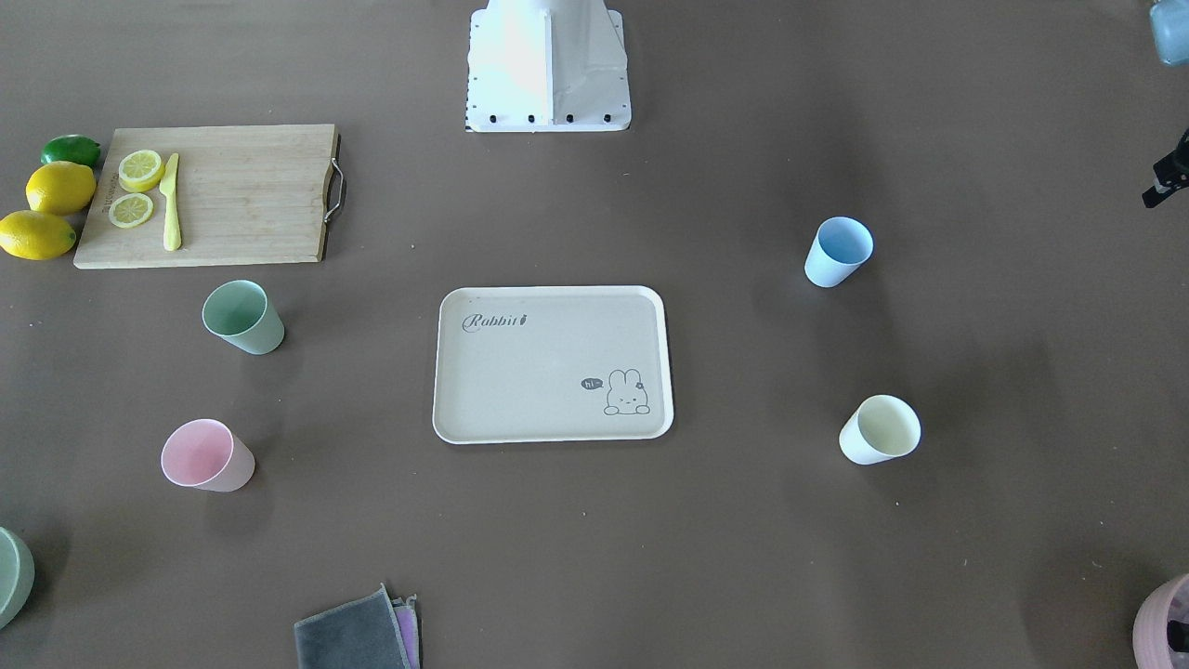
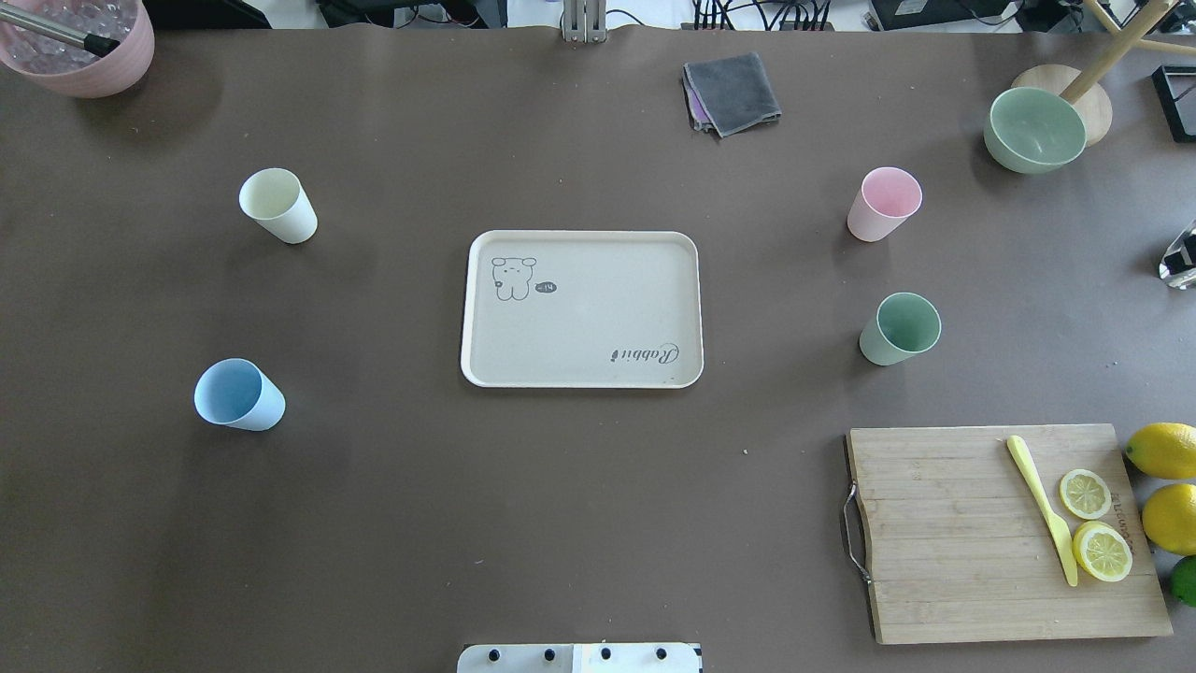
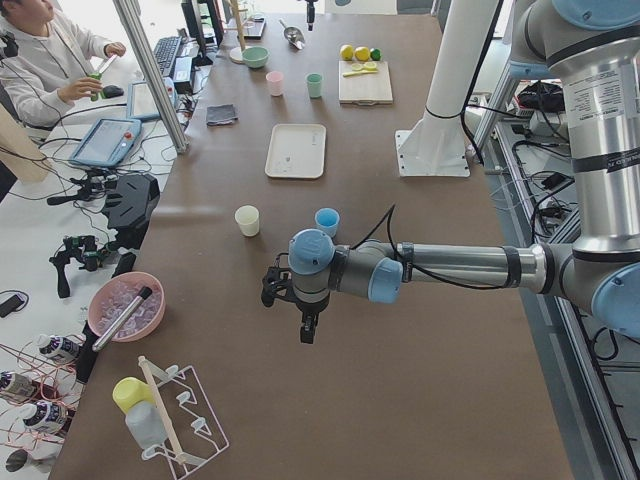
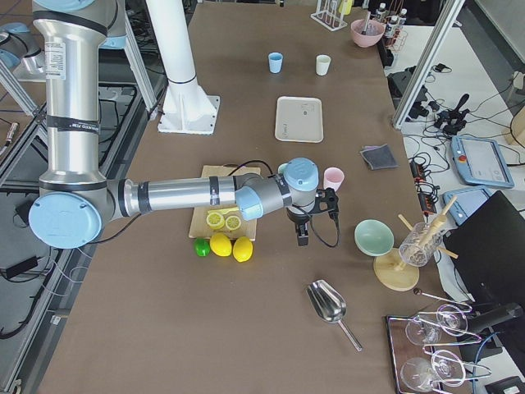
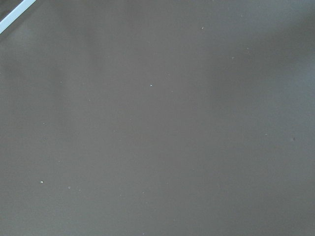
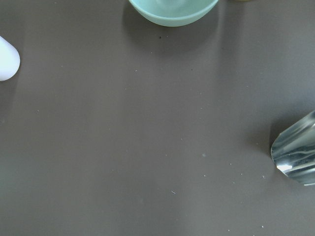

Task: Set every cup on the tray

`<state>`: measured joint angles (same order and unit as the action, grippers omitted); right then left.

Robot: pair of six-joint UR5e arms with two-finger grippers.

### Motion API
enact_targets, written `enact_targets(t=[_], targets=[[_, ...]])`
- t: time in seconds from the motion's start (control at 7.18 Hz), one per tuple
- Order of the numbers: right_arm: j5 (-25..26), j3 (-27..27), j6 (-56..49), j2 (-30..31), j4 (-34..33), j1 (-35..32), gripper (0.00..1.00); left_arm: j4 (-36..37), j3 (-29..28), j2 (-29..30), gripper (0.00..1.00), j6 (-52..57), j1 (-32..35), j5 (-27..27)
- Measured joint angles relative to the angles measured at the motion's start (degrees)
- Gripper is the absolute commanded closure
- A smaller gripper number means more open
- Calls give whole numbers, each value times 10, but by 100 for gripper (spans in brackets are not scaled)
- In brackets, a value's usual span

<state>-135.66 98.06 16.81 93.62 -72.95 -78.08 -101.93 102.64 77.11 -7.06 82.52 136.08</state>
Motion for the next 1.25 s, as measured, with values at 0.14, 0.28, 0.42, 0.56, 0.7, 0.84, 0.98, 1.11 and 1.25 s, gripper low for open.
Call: enact_targets(t=[0.14,0.28,0.42,0.56,0.7,0.84,0.98,1.11,1.25], targets=[[0,4,0,7,0,-6,0,-5,0,0,2,-1,0,-1],[0,10,-1,13,0,-8,0,-14,0,-1,2,0,0,-2],[-1,13,-2,17,1,-10,0,-22,0,-3,2,1,1,-2],[-3,15,-4,19,1,-10,0,-27,-1,-4,2,1,1,-3],[-3,15,-4,21,1,-10,0,-30,1,-5,2,1,1,-3],[-5,15,-4,22,1,-10,0,-34,2,-5,2,0,1,-2],[-8,14,-4,22,1,-10,0,-38,3,-6,2,-2,1,-2],[-13,14,-3,22,1,-10,0,-40,4,-6,2,-3,0,-1],[-17,14,-3,22,1,-9,0,-42,4,-4,3,-4,-1,2]])
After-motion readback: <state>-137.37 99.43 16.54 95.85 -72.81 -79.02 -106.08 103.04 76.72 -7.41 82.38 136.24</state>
